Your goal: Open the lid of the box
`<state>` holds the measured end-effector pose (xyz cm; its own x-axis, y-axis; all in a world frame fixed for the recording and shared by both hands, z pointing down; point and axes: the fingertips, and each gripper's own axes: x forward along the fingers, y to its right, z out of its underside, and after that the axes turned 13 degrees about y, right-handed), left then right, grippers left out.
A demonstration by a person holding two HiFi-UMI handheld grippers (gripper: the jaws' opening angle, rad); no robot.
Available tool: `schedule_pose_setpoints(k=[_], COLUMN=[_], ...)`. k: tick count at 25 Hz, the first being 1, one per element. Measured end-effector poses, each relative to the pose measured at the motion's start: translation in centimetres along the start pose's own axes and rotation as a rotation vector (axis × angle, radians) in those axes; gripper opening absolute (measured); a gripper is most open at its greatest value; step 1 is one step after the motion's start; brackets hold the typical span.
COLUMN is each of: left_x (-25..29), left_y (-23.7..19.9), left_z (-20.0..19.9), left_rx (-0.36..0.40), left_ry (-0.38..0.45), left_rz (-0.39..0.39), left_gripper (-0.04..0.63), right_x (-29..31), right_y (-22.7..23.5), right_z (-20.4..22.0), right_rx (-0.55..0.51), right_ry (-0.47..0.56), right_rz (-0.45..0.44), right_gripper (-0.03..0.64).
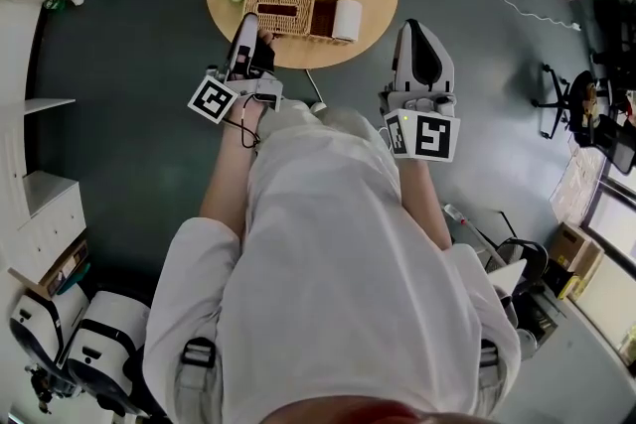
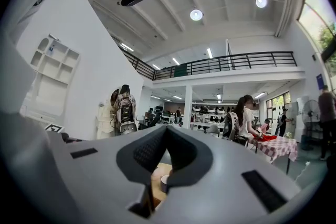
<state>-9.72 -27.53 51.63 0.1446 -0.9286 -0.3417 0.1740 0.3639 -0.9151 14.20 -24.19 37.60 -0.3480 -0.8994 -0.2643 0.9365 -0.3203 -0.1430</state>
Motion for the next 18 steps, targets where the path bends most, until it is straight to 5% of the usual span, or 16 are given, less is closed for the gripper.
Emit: schedule_pose_setpoints(k=[9,18], left_x=[-3.7,-5.8], left_y=[-10.7,-17.2], left_z=[3.0,4.0], left_rx=[-0.056,-0.131], left_ry=[-0.038,-0.006], left_rz=[-0.093,-0.194], left_gripper=[0.156,0.173], right_x=[-1.6,-2.0], right_y=[-0.6,-0.1], right_z=[5.3,7.6], right_rx=[-0.030,-0.040], right_ry=[-0.030,-0.042], right_rz=[-0.010,0.003], right_gripper=[-0.002,-0.002])
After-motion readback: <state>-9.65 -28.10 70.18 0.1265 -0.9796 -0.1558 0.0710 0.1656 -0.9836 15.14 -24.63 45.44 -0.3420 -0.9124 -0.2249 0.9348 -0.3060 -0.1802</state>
